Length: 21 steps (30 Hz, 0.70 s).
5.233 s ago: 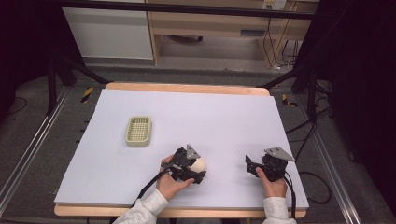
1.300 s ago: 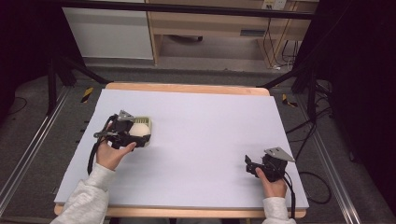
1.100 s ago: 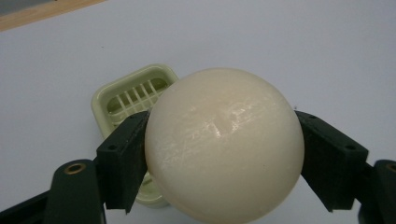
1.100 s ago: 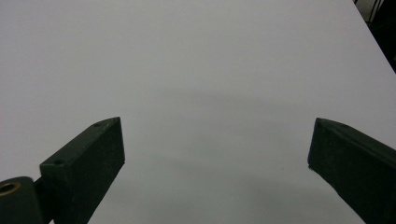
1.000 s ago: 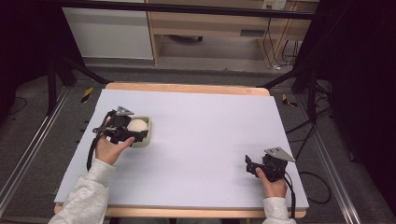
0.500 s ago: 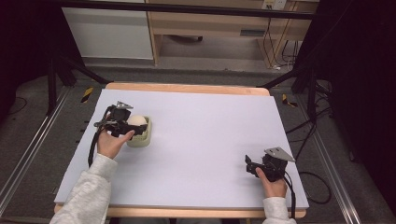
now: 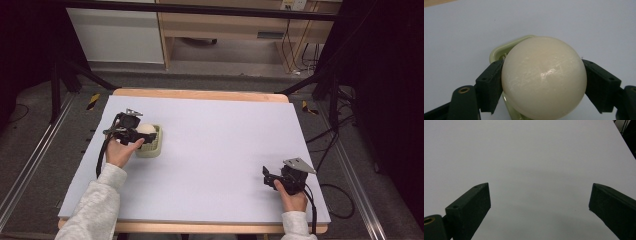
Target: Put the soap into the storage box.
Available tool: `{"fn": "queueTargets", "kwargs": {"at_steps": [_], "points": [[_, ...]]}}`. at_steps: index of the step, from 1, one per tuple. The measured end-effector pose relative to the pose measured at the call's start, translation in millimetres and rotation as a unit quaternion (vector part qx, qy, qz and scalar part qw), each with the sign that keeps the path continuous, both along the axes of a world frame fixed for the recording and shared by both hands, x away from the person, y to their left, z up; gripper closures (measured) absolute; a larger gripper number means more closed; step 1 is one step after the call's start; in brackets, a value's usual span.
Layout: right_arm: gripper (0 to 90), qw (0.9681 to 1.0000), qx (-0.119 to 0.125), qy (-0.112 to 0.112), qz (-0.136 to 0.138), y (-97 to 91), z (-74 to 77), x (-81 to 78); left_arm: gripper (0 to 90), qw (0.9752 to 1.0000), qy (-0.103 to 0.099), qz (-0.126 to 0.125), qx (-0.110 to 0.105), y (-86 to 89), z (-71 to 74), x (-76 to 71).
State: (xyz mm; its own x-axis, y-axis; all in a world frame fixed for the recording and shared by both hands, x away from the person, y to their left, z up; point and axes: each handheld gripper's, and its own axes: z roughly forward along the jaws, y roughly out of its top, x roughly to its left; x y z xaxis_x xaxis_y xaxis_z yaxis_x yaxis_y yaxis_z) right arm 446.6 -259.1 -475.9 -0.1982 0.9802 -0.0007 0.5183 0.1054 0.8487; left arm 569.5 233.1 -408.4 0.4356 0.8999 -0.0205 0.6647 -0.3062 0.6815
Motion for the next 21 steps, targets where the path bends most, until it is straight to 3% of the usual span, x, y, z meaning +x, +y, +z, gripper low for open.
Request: {"fn": "queueTargets", "kwargs": {"at_steps": [21], "points": [[4.2,1.0,-0.001,0.002,0.001,-0.3,-0.8,0.3,23.5,0.9997,0.012,0.009,0.018,-0.4,-20.2,10.3]]}}
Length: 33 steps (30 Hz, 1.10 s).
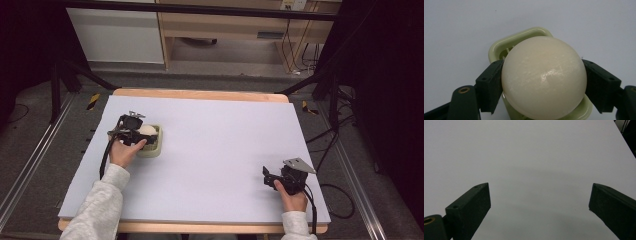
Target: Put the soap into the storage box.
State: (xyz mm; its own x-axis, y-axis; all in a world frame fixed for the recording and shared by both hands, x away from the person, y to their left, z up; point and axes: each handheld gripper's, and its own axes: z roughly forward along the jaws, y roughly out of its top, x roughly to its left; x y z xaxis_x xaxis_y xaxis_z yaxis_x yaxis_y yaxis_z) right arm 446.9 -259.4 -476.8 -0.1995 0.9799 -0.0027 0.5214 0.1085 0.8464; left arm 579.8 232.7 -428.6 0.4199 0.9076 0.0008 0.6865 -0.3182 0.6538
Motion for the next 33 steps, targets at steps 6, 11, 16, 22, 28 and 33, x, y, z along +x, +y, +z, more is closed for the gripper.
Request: {"fn": "queueTargets", "kwargs": {"at_steps": [6,11,16,22,28,33], "points": [[4.2,1.0,0.0,0.001,0.0,0.0,-0.2,0.2,23.5,1.0,0.005,0.0,0.003,-0.2,-5.1,0.8],[4.2,1.0,0.0,0.001,0.0,-0.1,-0.1,0.0,23.5,1.0,0.004,0.002,0.003,0.8,-7.4,1.4],[4.2,1.0,-0.001,0.001,0.0,0.0,-0.2,0.2,23.5,1.0,0.008,-0.001,0.002,-0.6,-12.4,2.2],[4.2,1.0,0.0,0.0,0.0,-0.1,-0.1,-0.1,23.5,1.0,0.005,-0.004,0.004,-2.4,-14.3,2.2],[4.2,1.0,0.0,0.001,0.0,0.2,-0.3,0.0,23.4,1.0,-0.001,-0.005,0.007,-3.7,-16.0,1.0],[4.2,1.0,-0.002,0.001,0.0,0.3,-0.4,0.0,19.9,0.9999,-0.01,-0.003,0.009,-3.9,-16.0,-2.8]]}}
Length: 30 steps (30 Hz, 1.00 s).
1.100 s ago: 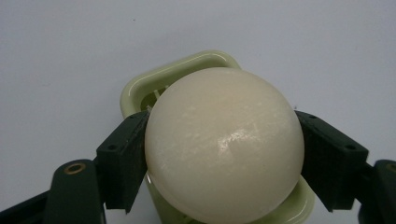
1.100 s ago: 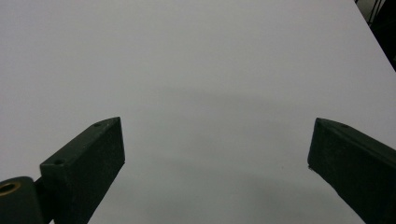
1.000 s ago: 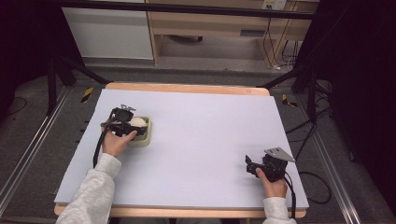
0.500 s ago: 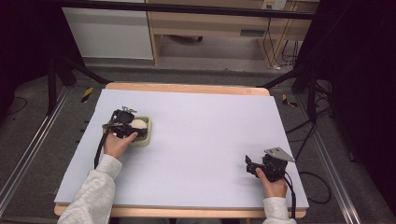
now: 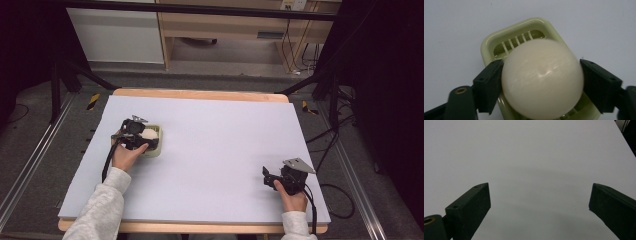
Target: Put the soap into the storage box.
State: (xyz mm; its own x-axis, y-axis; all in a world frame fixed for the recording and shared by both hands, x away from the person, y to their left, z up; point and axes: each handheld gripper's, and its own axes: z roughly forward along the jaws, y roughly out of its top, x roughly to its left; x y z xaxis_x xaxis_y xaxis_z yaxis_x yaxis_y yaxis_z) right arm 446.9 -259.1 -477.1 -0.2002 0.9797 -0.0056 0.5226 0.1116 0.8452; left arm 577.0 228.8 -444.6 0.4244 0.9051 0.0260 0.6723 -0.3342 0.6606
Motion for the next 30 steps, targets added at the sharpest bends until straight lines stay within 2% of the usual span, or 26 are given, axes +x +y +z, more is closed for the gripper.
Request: {"fn": "queueTargets", "kwargs": {"at_steps": [1,6,8,11,15,19,24,27,28,30], "points": [[4.1,1.0,0.0,0.0,0.0,0.0,0.0,0.0,17.9,1.0,0.0,-0.002,-0.006,0.7,0.7,-0.8],[4.1,1.0,0.0,0.0,0.001,0.2,-0.1,0.2,13.6,0.9999,-0.004,-0.01,-0.012,4.8,7.1,-9.2],[4.1,1.0,0.0,0.0,0.001,0.2,-0.1,0.3,13.0,0.9996,-0.008,-0.011,-0.026,8.2,10.7,-14.8],[4.1,1.0,0.0,0.0,0.0,0.3,-0.1,0.2,11.5,0.9992,-0.017,-0.016,-0.033,11.7,14.5,-24.1],[4.1,1.0,0.001,0.001,-0.001,0.1,-0.1,0.2,11.5,0.998,-0.026,-0.021,-0.054,15.8,17.9,-38.6],[4.1,1.0,0.001,0.001,-0.002,0.1,-0.2,0.1,12.1,0.9976,-0.028,-0.026,-0.057,18.3,17.1,-49.3],[4.1,1.0,0.002,0.002,-0.002,0.1,-0.3,-0.1,13.2,0.996,-0.038,-0.026,-0.076,28.1,16.2,-68.9],[4.1,1.0,0.003,0.003,-0.001,-0.1,-0.4,-0.2,14.0,0.9956,-0.045,-0.024,-0.078,31.8,14.2,-76.8],[4.1,1.0,0.004,0.005,0.001,-0.5,-0.8,-0.3,14.8,0.9945,-0.046,-0.022,-0.092,37.0,10.7,-84.1],[4.1,1.0,0.004,0.005,0.002,-0.7,-0.8,-0.4,16.6,0.9938,-0.048,-0.018,-0.099,42.1,4.9,-91.5]]}}
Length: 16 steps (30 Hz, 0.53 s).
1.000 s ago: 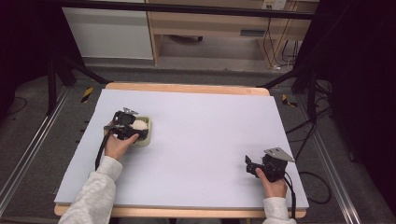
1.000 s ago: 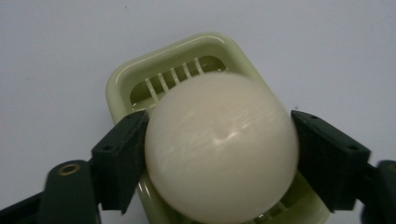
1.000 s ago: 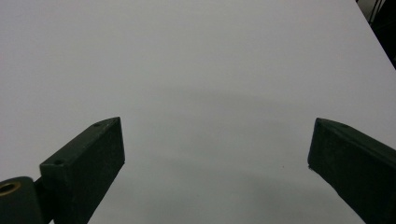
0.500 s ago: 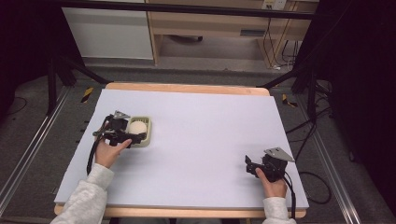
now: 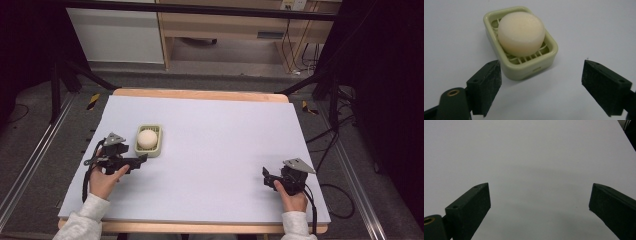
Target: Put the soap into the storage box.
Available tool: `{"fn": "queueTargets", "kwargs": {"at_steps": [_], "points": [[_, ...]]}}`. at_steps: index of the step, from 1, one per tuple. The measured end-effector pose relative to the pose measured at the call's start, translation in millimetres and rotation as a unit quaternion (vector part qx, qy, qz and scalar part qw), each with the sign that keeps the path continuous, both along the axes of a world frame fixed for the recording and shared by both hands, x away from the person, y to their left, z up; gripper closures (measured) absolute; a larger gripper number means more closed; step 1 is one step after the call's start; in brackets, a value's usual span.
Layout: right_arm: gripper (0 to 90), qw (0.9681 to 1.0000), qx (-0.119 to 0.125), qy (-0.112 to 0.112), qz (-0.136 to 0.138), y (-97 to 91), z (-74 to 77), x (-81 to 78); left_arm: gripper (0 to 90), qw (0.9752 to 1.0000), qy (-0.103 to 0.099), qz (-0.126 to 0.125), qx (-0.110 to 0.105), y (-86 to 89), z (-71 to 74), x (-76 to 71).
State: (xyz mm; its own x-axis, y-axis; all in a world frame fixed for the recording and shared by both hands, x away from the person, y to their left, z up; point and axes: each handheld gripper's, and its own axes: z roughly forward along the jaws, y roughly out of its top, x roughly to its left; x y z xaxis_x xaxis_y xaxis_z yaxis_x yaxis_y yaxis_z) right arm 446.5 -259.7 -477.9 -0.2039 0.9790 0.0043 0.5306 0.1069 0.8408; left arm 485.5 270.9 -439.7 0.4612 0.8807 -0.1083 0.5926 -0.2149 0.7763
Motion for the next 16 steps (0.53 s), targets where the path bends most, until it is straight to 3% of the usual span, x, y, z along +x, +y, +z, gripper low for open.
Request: {"fn": "queueTargets", "kwargs": {"at_steps": [6,11,14,16], "points": [[4.1,1.0,0.0,0.003,0.002,0.3,-0.4,-0.3,20.1,0.9997,-0.001,0.021,-0.008,17.0,-15.3,-17.7],[4.1,1.0,0.001,0.003,0.002,-1.3,-0.6,-1.6,21.3,0.9988,-0.016,0.047,0.004,31.6,-23.0,-31.0],[4.2,1.0,-0.003,0.005,0.002,-1.5,-0.9,-1.8,21.1,0.9987,-0.017,0.045,0.018,33.8,-26.7,-35.1],[4.2,1.0,-0.005,0.008,0.002,-1.0,-1.0,-1.6,21.0,0.9987,-0.013,0.047,0.014,34.2,-27.1,-35.2]]}}
